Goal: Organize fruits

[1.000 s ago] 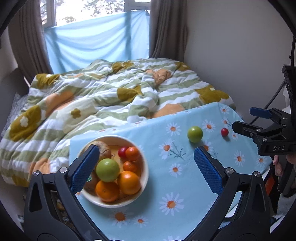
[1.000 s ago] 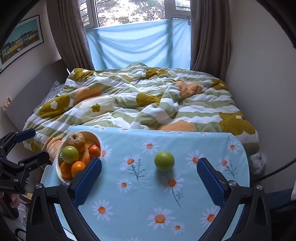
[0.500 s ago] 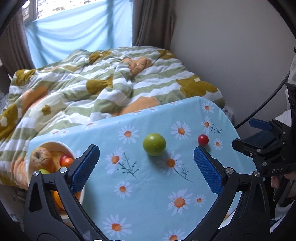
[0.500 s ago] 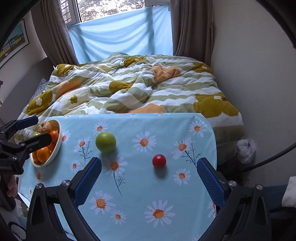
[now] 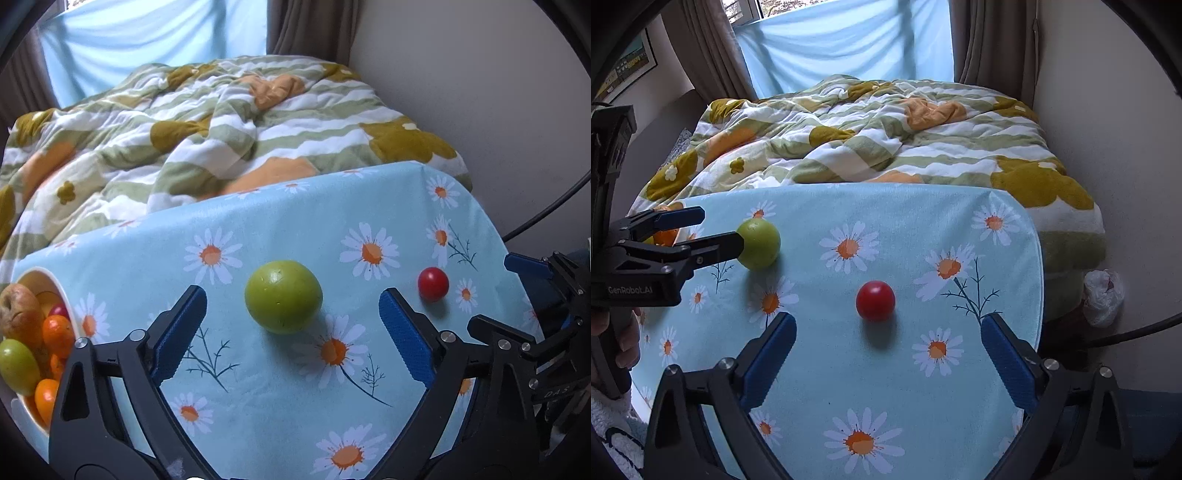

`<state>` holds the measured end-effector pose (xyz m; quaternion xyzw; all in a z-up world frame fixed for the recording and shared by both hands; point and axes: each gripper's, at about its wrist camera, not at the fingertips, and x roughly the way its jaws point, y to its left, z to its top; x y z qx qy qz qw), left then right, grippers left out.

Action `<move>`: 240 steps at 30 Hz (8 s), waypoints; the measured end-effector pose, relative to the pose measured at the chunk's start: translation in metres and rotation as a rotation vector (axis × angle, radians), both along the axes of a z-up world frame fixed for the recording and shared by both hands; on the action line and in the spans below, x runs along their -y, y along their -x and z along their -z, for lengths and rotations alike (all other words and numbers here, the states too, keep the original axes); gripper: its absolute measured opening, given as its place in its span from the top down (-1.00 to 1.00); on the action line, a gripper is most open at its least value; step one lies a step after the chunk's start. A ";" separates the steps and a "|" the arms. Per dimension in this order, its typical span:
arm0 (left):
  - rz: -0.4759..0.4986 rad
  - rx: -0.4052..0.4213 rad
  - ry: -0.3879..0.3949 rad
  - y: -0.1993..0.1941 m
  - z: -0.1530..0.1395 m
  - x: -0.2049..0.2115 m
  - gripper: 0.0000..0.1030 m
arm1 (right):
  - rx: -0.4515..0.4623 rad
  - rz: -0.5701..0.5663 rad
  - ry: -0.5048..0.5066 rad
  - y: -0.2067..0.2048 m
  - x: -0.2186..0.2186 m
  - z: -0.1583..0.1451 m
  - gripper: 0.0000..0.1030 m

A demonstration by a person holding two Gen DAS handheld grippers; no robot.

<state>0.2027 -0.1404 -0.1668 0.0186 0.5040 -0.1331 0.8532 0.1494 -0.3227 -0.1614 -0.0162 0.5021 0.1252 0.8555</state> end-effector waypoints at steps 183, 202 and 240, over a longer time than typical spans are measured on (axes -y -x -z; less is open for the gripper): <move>-0.201 0.069 -0.094 0.130 -0.043 -0.303 -1.00 | 0.114 -0.304 -0.114 -0.016 -0.323 -0.059 -0.98; -0.268 0.211 -0.087 0.173 -0.150 -0.193 -1.00 | 0.185 0.021 0.056 0.080 -0.171 -0.157 -0.98; -0.283 0.296 -0.102 0.191 -0.173 -0.152 -1.00 | 0.219 0.146 0.075 0.121 -0.122 -0.161 -0.98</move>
